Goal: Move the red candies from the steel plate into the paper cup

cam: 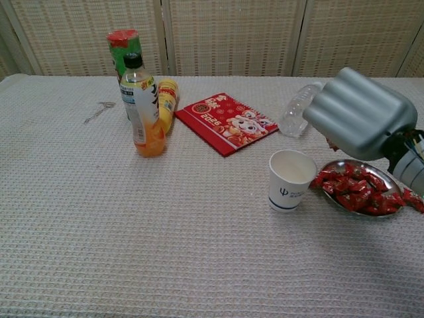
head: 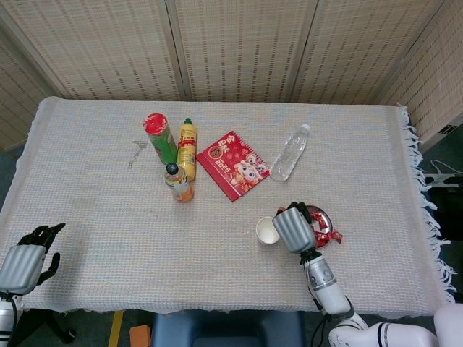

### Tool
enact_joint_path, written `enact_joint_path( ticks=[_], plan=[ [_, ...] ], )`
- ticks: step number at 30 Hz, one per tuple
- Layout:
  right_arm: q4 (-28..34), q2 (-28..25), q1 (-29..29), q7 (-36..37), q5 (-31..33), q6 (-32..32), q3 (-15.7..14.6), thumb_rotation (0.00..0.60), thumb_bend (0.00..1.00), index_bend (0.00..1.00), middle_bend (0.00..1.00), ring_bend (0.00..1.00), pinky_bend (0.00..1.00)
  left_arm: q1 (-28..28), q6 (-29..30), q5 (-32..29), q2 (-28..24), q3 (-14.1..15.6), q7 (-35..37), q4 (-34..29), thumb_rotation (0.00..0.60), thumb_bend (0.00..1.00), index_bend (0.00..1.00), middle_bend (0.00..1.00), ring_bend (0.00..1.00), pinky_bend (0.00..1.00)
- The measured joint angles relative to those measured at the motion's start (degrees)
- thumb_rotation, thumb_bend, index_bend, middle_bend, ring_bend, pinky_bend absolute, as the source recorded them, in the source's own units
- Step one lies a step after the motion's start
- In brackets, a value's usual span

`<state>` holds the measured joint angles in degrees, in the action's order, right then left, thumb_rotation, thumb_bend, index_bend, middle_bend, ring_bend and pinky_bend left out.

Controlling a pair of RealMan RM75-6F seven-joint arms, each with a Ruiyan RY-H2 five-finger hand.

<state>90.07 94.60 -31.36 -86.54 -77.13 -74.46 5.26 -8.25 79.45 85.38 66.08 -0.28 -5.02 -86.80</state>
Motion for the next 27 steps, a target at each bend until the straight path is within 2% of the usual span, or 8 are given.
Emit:
enact_joint_path(
  ticks=[6,16,18,20,22,27],
  plan=[
    [1.6,1.6,-1.2,1.2,1.7,1.7,0.8,0.600,0.49,1.00,0.98,0.73,0.92,0.0,-0.1,-0.1,-0.1,0.0,0.1,0.1,0.600,0.55,0.12,0.20,0.14,0.30],
    [0.2,4.1,-2.7,3.1,1.5,2.0,0.8,0.600,0.49,0.99,0.98,0.73,0.92,0.2,0.4,0.2,-0.6,0.0,1.4,0.1,0.600,0.55,0.12,0.20,0.15,0.30],
    [-0.2,4.2,-2.8,2.9,1.3,2.1,0.5,0.600,0.49,0.95,0.98,0.72,0.92,0.2,0.3,0.2,-0.6,0.0,1.6,0.1,0.600,0.55,0.12,0.20,0.15,0.30],
    [-0.8,4.2,-3.0,2.9,1.0,2.2,0.1,0.600,0.49,0.82,0.95,0.70,0.92,0.1,0.2,0.2,-0.7,0.0,1.7,0.1,0.600,0.55,0.12,0.20,0.15,0.30],
    [-1.2,4.3,-3.2,2.9,0.8,2.3,-0.1,0.600,0.49,0.69,0.87,0.67,0.92,0.1,0.2,0.2,-0.7,0.0,1.8,0.1,0.600,0.55,0.12,0.20,0.15,0.30],
    [-1.3,4.3,-3.4,3.4,0.8,2.4,-0.2,0.600,0.49,0.46,0.68,0.62,0.91,0.1,0.1,0.1,-0.8,0.0,2.1,0.1,0.600,0.55,0.12,0.20,0.15,0.30]
  ],
)
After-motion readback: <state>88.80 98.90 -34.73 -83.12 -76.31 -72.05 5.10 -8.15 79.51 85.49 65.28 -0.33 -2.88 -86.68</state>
